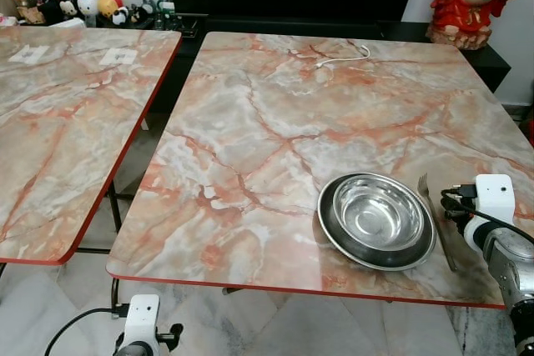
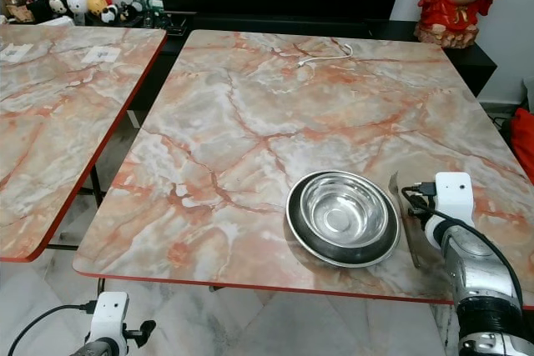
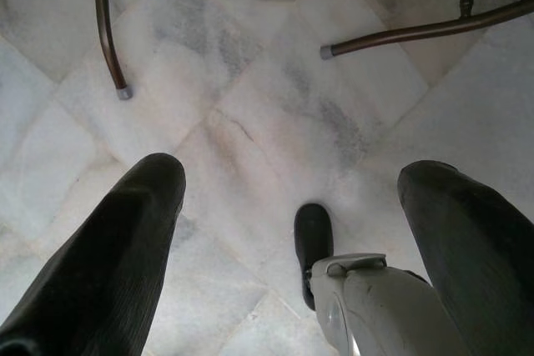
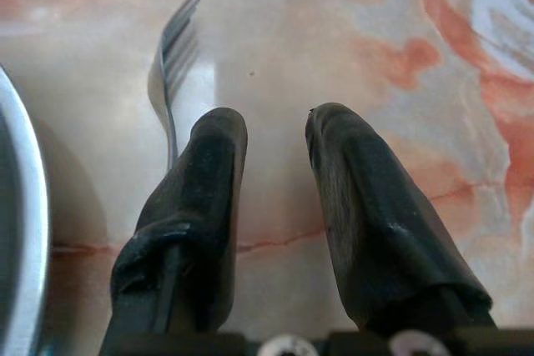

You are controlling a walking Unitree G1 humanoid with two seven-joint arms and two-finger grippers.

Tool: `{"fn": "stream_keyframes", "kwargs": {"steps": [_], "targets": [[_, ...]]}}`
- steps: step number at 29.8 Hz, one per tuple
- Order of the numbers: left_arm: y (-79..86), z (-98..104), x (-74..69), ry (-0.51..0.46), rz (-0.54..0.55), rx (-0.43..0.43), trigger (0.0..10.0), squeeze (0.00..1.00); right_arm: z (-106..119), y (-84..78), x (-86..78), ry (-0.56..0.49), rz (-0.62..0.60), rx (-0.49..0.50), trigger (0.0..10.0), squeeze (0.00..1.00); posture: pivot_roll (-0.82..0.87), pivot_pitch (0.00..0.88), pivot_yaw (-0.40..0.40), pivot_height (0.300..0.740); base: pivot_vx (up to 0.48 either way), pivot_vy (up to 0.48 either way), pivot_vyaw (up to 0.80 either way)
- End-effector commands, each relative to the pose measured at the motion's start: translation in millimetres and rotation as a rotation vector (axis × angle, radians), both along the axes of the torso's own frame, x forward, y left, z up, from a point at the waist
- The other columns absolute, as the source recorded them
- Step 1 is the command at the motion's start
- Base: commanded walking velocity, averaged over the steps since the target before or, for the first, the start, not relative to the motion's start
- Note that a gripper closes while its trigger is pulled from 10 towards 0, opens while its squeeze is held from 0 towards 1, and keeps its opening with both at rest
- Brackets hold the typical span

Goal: Setting the table

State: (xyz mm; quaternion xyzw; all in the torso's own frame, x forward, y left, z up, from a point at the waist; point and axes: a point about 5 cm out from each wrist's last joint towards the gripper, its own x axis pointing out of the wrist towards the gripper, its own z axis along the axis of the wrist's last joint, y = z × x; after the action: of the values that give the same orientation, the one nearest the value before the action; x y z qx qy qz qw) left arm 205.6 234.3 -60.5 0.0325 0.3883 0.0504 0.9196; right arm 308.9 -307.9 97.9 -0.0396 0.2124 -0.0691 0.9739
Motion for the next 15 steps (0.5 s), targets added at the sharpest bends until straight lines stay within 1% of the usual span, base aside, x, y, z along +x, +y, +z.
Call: {"fn": "stream_keyframes", "kwargs": {"steps": [1,10,15], "targets": [[1.1,-2.2,-3.8,0.022,-0.001,0.001,10.0,0.00,2.0,1.1,-0.1,-0.011,0.007,0.007,10.0,0.00,0.06,0.067,-0.024,0.740,0.000,0.000,0.00],[0.2,-2.4,-3.6,0.022,-0.001,0.001,10.0,0.00,0.2,4.1,0.2,0.001,0.021,0.015,10.0,0.00,0.06,0.067,-0.026,0.740,0.000,0.000,0.00],[0.1,-2.5,-3.7,0.022,-0.001,0.001,10.0,0.00,-2.1,9.3,1.3,0.013,0.049,0.019,10.0,0.00,0.06,0.068,-0.026,0.740,0.000,0.000,0.00]]}}
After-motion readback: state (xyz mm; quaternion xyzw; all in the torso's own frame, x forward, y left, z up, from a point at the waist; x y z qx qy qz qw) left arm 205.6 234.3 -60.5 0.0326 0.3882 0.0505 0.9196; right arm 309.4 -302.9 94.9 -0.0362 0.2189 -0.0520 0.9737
